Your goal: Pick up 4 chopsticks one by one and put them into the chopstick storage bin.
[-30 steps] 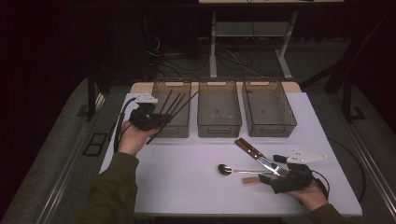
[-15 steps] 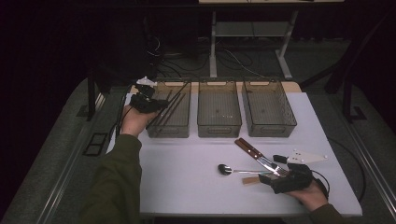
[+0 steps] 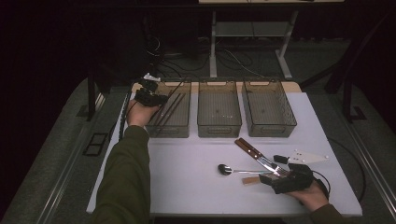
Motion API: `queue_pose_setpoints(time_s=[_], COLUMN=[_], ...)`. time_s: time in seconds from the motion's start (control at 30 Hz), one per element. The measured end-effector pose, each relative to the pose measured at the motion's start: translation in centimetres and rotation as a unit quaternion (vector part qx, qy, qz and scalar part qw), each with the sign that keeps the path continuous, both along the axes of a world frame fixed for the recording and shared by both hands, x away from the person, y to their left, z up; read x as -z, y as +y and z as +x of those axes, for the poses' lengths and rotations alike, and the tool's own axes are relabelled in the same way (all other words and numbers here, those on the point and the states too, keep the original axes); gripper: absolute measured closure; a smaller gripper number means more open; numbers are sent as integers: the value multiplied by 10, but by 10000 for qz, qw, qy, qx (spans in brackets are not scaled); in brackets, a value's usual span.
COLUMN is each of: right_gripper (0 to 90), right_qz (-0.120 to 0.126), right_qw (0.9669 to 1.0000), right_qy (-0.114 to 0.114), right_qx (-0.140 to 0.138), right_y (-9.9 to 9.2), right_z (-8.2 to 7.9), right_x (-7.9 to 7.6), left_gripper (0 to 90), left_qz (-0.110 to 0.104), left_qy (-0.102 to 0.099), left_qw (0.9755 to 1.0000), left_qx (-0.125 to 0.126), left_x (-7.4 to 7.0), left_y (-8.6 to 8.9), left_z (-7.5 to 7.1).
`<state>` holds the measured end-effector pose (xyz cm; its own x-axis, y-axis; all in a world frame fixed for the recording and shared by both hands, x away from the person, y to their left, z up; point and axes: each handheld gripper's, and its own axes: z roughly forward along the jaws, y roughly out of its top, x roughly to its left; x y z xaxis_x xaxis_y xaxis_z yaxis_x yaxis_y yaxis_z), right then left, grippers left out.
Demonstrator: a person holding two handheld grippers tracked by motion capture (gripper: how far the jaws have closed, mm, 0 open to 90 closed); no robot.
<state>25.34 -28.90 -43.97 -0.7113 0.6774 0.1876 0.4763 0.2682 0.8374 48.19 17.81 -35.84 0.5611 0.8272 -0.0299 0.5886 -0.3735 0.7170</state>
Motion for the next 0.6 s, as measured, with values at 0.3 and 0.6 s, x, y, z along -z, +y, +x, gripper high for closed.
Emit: queue_pose_setpoints(time_s=[0.3,0.6], right_gripper=[5,5], right_qz=[-4,-24], right_qw=[10000,10000], right_qy=[14,8], right_qx=[-8,-24], right_y=[1,1], right_z=[0,1], right_x=[0,0], left_gripper=[712,540], left_qz=[13,-91], left_qy=[160,25], left_qw=[9995,10000], left_qx=[-256,7], left_x=[28,21], left_y=[-2,-5], left_z=[-1,-9])
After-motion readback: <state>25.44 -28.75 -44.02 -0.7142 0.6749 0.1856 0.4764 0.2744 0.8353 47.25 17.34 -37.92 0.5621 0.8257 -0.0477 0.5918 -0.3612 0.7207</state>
